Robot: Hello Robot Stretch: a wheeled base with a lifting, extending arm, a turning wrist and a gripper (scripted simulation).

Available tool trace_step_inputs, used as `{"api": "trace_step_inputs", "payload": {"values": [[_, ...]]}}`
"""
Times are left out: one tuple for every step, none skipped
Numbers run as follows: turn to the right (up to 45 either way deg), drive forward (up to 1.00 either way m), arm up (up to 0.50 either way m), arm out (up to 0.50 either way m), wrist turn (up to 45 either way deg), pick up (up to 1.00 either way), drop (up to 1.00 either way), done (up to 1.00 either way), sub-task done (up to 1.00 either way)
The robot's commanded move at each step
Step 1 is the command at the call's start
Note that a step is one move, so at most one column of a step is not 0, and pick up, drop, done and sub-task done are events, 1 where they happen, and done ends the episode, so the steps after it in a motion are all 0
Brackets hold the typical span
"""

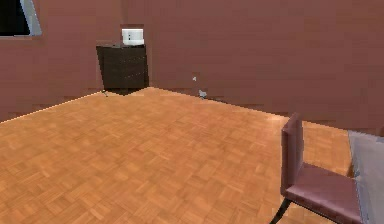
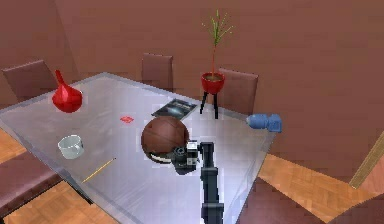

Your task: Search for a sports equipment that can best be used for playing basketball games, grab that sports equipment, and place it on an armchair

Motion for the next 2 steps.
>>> {"api": "trace_step_inputs", "payload": {"values": [[0.0, 0.0, 0.1, 0.0, 0.0, 0.0, 0.0, 0.0, 0.0], [0.0, 0.0, 0.2, 0.0, 0.0, 0.0, 0.0, 0.0, 0.0]]}}
